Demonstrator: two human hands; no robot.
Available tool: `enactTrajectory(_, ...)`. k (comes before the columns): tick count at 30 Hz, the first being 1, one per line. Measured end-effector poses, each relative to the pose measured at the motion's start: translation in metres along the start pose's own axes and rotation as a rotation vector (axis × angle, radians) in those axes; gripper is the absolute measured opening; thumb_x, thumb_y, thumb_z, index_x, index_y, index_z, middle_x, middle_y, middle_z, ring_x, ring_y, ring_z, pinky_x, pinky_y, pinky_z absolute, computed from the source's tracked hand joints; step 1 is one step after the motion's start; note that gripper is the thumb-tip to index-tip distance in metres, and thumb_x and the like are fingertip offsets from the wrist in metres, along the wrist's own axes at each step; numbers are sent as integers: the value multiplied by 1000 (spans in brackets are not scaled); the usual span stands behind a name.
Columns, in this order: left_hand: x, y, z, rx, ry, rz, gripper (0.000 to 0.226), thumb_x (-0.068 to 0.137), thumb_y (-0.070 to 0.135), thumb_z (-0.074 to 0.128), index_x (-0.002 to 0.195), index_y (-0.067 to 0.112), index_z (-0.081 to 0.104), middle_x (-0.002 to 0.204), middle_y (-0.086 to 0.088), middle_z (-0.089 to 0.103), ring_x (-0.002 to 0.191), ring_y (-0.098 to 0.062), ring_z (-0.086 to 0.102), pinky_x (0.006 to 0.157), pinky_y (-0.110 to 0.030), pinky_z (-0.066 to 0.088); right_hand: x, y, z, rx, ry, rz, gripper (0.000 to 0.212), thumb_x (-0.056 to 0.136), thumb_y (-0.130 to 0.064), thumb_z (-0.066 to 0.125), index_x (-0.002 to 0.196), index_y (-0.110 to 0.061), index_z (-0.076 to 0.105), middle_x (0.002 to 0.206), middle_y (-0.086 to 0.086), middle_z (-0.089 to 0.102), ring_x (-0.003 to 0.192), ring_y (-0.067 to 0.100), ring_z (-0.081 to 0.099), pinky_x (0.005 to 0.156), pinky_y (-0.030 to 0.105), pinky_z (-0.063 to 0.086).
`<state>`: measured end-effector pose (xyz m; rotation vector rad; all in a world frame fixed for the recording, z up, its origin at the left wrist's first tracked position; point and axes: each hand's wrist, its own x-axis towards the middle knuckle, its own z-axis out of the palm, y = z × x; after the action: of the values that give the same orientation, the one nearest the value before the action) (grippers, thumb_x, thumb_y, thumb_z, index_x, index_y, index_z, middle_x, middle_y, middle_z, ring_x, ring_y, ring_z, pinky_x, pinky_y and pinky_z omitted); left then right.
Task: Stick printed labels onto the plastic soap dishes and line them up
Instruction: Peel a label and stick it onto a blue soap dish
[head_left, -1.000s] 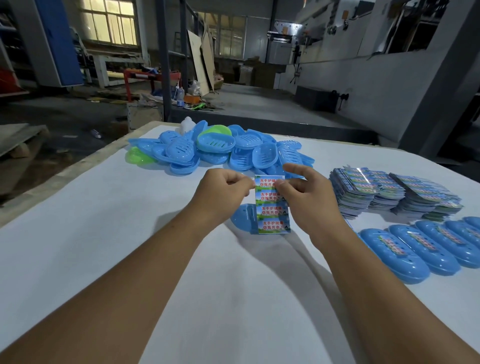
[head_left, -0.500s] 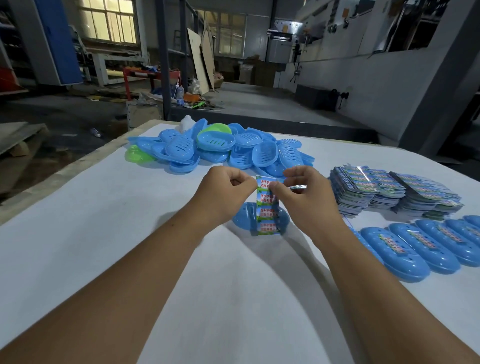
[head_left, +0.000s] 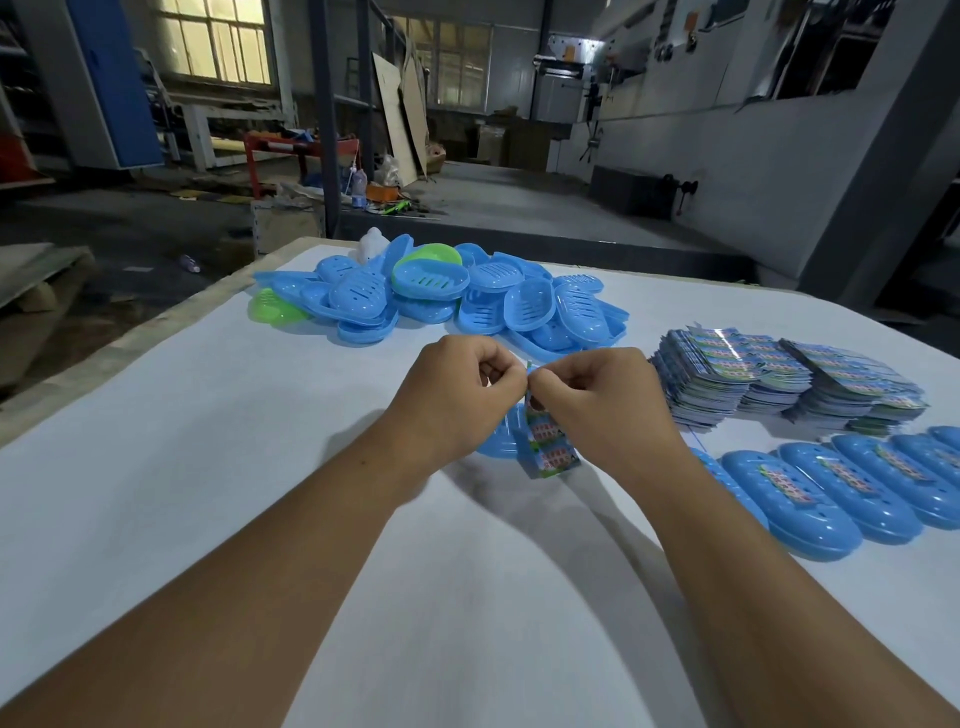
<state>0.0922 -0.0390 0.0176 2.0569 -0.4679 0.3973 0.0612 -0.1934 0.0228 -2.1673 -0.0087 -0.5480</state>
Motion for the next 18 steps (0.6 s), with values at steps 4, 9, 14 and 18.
enactTrajectory(4,-1,-1,1,11,5,6,14,86,25,66,75,20,72,67,8,70,64,-7,61,58,-18,48,0,-1,0,-40,2,-28,24,72,-36,58,65,-18,73,59,3,66,53,8,49,52,37,52)
enactTrajectory(9,0,-2,2,11,15,11,14,87,27,66,75,21,72,66,10,69,61,-3,59,56,-15,47,3,3,1,-38,15,-41,23,76,-30,61,60,-16,69,54,0,62,49,6,44,50,28,43)
enactTrajectory(14,1,-4,1,-32,26,0,19,87,26,67,69,22,70,64,12,68,58,-1,56,56,-16,47,3,3,0,18,1,-31,24,84,-33,66,61,-27,73,57,-9,68,52,6,57,53,28,49)
enactTrajectory(18,3,-5,1,-44,32,-31,19,87,27,67,68,22,68,60,16,65,56,0,55,55,-14,44,6,6,1,29,-9,-35,26,86,-29,65,69,-11,73,62,10,66,53,11,48,54,32,45)
